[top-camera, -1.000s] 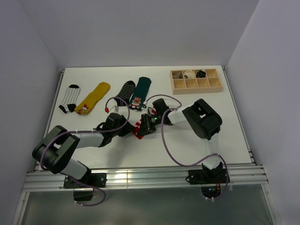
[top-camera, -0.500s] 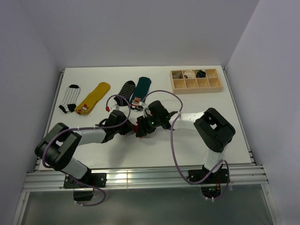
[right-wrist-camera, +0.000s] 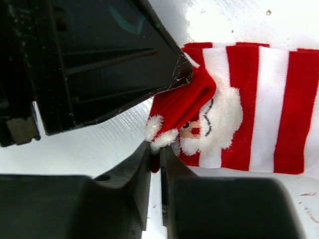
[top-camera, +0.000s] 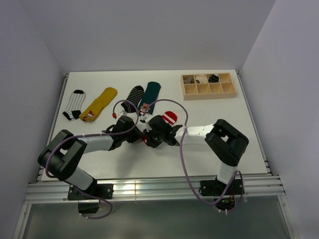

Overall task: Roll the socks
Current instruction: Roll the sock at the center of the board.

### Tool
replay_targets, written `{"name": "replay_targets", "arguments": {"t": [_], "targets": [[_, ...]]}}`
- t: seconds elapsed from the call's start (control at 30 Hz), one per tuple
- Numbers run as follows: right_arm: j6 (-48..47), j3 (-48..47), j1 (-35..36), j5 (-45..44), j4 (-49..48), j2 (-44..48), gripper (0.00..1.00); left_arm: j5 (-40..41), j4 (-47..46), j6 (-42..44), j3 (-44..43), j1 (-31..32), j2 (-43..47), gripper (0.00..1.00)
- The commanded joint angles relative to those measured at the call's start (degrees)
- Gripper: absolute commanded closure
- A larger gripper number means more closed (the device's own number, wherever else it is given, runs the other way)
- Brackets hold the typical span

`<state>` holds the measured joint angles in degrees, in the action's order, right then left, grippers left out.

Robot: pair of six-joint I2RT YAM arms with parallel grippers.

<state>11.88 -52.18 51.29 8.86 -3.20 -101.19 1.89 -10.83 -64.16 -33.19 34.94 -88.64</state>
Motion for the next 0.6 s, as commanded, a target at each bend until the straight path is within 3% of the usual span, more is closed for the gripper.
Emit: {"name": "replay_targets", "arguments": {"t": [0.0,0.03,0.2,0.4,0.57], "targets": [[-1.2,-1.4,0.3,-4.0,2.0,-1.3,0.93,1.4,10.0,1.1,2.0,0.4,-1.6,0.70],[-0.7,-1.4,-0.3,-0.3,2.1,-1.1,1.00,1.5,10.1,1.1,2.0,0.4,-1.1,0.70],[2.9,-0.4,-5.5,15.4,0.4,-0.2,1.00,2.2,9.2,1.0,3.9,0.4,4.4,0.63],[10.6,0.1,-12.7,35.4,-5.3,-4.1,1.00,2.7,7.2,-0.1,7.5,0.4,12.6,0.45],[18.7,0.4,-16.2,45.4,-12.8,-9.1,1.00,0.7,4.1,-0.9,10.8,0.4,16.5,0.32]]}}
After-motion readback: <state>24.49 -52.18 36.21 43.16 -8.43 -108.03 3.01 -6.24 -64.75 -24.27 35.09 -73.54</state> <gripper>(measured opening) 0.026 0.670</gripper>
